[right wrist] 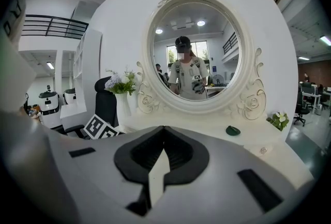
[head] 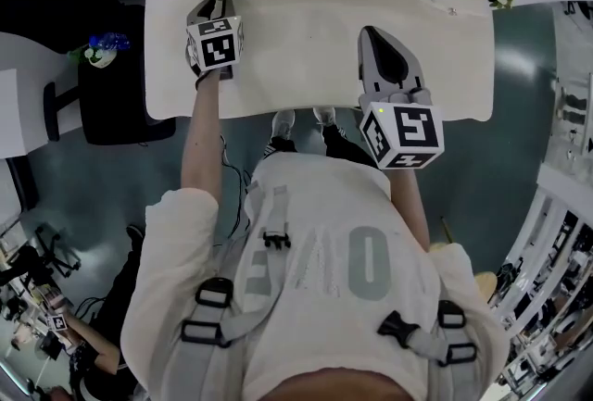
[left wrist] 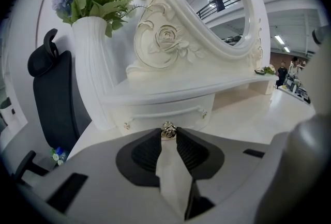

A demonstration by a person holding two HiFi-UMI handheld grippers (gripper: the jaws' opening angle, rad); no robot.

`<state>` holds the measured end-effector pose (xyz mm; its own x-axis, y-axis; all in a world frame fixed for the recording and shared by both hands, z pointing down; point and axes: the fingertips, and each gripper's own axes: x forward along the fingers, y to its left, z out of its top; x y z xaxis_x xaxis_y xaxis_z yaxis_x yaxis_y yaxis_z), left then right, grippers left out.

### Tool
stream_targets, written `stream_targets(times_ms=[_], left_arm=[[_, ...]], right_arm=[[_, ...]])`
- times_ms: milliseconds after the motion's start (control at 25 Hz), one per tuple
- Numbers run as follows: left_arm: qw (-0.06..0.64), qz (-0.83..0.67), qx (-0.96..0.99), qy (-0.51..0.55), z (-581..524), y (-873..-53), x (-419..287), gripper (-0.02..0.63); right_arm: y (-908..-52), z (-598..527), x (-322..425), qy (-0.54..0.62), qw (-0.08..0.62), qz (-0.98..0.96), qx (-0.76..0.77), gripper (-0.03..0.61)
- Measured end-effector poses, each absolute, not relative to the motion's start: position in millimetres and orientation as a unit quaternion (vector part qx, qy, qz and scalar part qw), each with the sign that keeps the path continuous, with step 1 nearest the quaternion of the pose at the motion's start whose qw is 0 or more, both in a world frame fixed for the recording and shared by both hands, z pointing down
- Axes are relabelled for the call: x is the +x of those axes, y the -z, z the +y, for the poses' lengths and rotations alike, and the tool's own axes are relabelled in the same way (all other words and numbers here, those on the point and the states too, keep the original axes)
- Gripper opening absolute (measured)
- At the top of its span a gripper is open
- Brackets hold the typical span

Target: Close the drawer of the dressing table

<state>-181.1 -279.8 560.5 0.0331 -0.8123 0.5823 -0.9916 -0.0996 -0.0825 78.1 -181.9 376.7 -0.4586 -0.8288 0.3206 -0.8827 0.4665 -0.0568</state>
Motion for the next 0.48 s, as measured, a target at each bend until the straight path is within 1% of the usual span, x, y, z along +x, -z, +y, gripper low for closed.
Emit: stream_targets(times_ms=[480], left_arm=[[0.174,-0.648,0.697,-0.253,-296,-559,-179,0.101]], right_arm=[[-381,-189,83,-0.113,0.128,-0.843,0.511,0.009]])
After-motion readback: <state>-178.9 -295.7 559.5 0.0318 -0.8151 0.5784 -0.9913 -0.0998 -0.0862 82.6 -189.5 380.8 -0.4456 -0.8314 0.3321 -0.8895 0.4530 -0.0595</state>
